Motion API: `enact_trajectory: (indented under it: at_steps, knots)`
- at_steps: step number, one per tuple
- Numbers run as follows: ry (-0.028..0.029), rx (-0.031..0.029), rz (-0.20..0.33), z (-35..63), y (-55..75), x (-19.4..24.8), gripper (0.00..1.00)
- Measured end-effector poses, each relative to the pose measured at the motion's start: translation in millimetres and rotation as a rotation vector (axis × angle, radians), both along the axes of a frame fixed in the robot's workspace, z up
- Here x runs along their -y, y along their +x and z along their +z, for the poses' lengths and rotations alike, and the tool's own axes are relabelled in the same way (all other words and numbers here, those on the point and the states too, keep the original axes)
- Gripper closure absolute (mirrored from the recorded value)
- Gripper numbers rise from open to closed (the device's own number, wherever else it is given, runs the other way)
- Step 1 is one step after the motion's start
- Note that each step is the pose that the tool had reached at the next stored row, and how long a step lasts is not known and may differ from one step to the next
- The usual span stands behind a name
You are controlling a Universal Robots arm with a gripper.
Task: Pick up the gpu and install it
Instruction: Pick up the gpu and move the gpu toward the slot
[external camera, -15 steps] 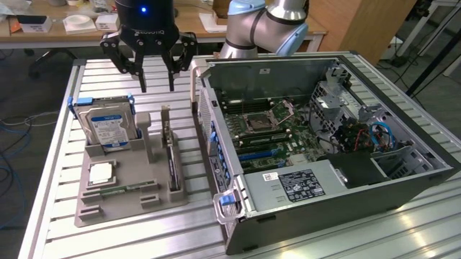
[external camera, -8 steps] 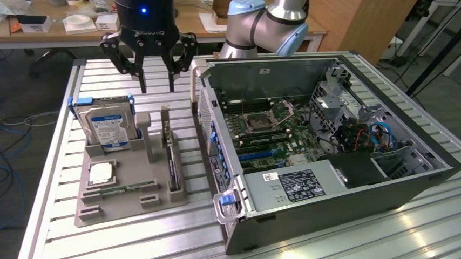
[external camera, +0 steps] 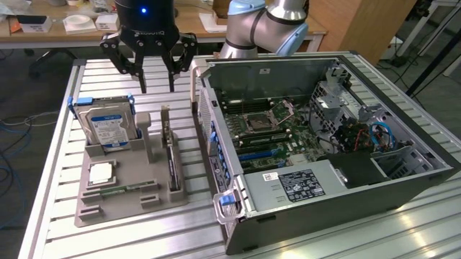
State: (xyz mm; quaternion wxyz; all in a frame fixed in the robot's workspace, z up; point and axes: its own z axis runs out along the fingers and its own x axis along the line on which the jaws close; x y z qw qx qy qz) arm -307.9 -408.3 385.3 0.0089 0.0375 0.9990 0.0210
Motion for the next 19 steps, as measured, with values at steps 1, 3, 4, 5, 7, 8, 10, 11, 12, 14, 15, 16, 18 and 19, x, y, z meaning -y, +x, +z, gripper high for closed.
enact_trajectory:
  at_steps: [1,3,4,5,7,8,10,11,12,14,15,16,18,19]
  knots:
    - [-0.0001,-0.0001,0.000,0.1,0.0,0.3,0.47]
    - [-0.0007,-0.0001,0.000,0.0,0.0,1.1,0.47]
    - [-0.0016,-0.0002,0.000,0.1,0.6,1.7,0.47]
    - [-0.0025,-0.0001,0.000,0.1,1.0,2.0,0.47]
    - [-0.0036,-0.0001,0.000,0.1,1.9,2.5,0.47]
    - [-0.0041,-0.0001,0.000,0.0,2.5,2.8,0.47]
    - [-0.0053,-0.0002,0.000,0.0,3.5,3.5,0.47]
    - [-0.0057,-0.0003,0.000,0.0,3.9,3.8,0.47]
    - [-0.0061,-0.0002,0.000,0.0,4.3,4.1,0.47]
    - [-0.0069,-0.0002,0.000,0.0,4.9,4.6,0.47]
    - [-0.0072,-0.0001,0.000,-0.1,5.1,5.0,0.47]
    - [-0.0077,-0.0002,0.000,-0.1,5.3,5.4,0.47]
    - [-0.0092,-0.0002,0.000,-0.1,5.4,6.3,0.47]
    - [-0.0098,-0.0002,0.000,-0.1,5.5,6.6,0.47]
